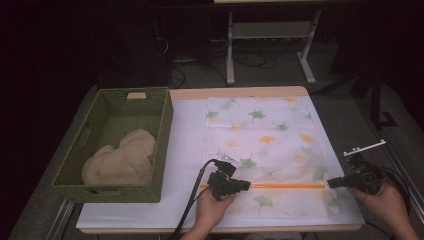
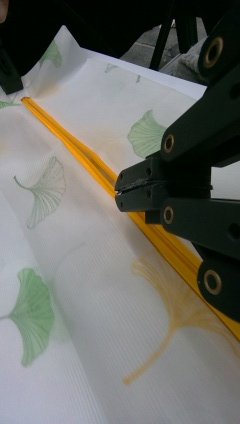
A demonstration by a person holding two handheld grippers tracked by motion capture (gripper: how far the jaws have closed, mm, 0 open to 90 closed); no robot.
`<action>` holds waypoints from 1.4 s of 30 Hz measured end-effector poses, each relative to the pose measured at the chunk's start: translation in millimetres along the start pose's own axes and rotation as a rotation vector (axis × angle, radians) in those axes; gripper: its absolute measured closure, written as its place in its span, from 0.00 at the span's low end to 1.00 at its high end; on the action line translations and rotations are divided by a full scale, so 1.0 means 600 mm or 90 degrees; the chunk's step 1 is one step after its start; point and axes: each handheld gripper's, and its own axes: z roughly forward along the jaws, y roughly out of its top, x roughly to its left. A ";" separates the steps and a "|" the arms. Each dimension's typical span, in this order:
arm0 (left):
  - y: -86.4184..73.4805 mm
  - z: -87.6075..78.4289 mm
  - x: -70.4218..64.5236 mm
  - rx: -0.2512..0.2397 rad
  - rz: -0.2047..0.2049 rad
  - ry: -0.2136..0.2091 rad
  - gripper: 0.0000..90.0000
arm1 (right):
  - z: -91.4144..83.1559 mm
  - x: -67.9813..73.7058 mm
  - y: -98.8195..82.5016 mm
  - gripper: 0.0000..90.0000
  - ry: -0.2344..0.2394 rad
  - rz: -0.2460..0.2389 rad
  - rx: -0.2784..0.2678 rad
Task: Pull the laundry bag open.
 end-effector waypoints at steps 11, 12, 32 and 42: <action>-0.025 -0.039 0.028 -0.011 -0.020 0.023 1.00 | 0.001 -0.002 0.000 0.95 -0.003 0.003 -0.002; -0.027 -0.042 0.030 -0.012 -0.023 0.024 1.00 | 0.001 -0.002 0.000 0.95 -0.004 0.003 -0.002; -0.064 -0.110 0.057 -0.030 -0.036 0.086 1.00 | 0.004 -0.007 -0.004 0.95 -0.003 0.014 -0.004; -0.074 -0.129 0.065 -0.034 -0.040 0.124 1.00 | 0.005 -0.013 -0.007 0.95 0.000 0.020 -0.009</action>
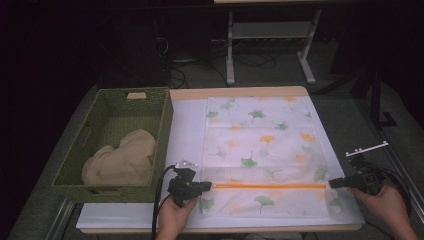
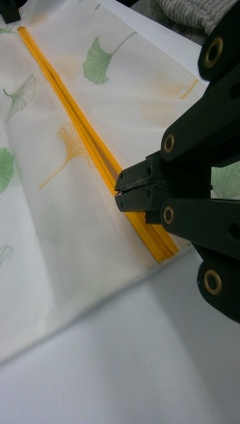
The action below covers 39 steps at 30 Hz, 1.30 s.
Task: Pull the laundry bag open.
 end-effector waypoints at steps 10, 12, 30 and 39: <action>-0.010 -0.015 0.006 -0.004 -0.003 0.032 1.00 | 0.002 -0.002 -0.001 0.95 0.002 0.003 -0.002; -0.012 -0.018 0.008 -0.005 -0.006 0.038 1.00 | 0.002 -0.003 -0.002 0.95 0.003 0.001 -0.003; -0.016 -0.033 0.005 -0.034 0.001 0.040 0.84 | -0.018 0.025 0.005 0.77 0.009 -0.039 -0.053; -0.004 -0.031 0.001 -0.043 0.010 0.007 0.69 | -0.021 0.066 0.018 0.70 0.003 -0.089 -0.077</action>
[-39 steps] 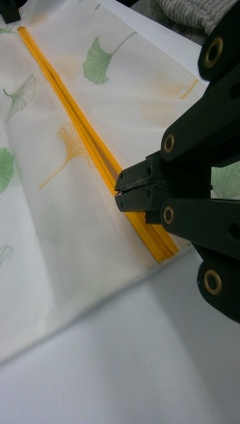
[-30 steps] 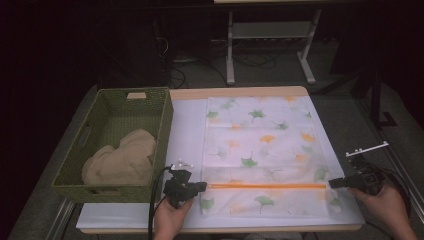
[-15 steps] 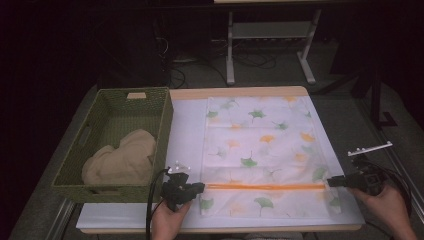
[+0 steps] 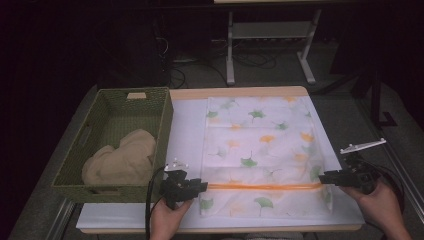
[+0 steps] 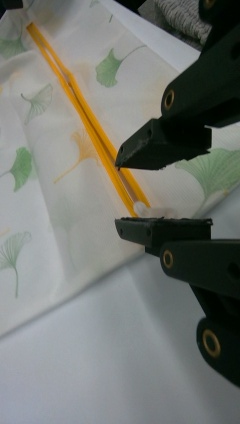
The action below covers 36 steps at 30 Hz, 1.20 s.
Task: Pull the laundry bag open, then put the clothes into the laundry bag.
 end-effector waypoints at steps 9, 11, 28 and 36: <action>0.017 0.001 -0.007 -0.002 0.016 -0.014 0.57 | 0.009 0.045 0.026 0.66 0.012 -0.056 -0.005; 0.022 -0.001 -0.006 -0.005 0.018 -0.017 0.56 | 0.008 0.046 0.030 0.66 0.012 -0.056 -0.006; 0.039 -0.006 -0.011 -0.012 0.019 -0.029 0.53 | -0.034 0.024 0.019 0.64 -0.004 -0.046 -0.017; 0.046 -0.010 -0.014 -0.012 0.022 -0.042 0.49 | -0.024 0.044 0.026 0.59 0.013 -0.078 -0.039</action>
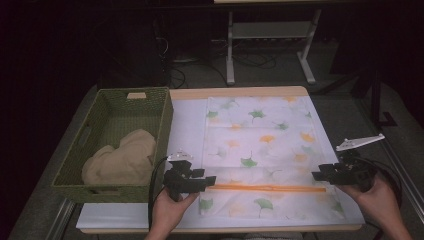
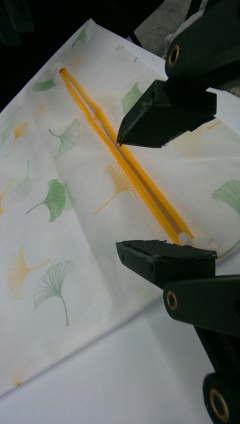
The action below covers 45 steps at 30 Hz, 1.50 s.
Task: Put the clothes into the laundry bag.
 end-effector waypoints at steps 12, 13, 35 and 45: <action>0.032 -0.022 -0.003 0.018 0.004 -0.035 0.44 | 0.026 0.032 0.023 0.48 0.024 -0.088 -0.040; 0.036 -0.025 -0.002 0.017 0.004 -0.036 0.44 | 0.029 0.035 0.026 0.47 0.029 -0.092 -0.043; 0.091 -0.131 0.072 0.000 -0.005 -0.003 0.30 | 0.094 0.072 0.071 0.40 0.049 -0.155 -0.044; 0.092 -0.196 0.119 -0.018 -0.009 0.034 0.30 | 0.101 0.085 0.085 0.39 0.057 -0.173 -0.034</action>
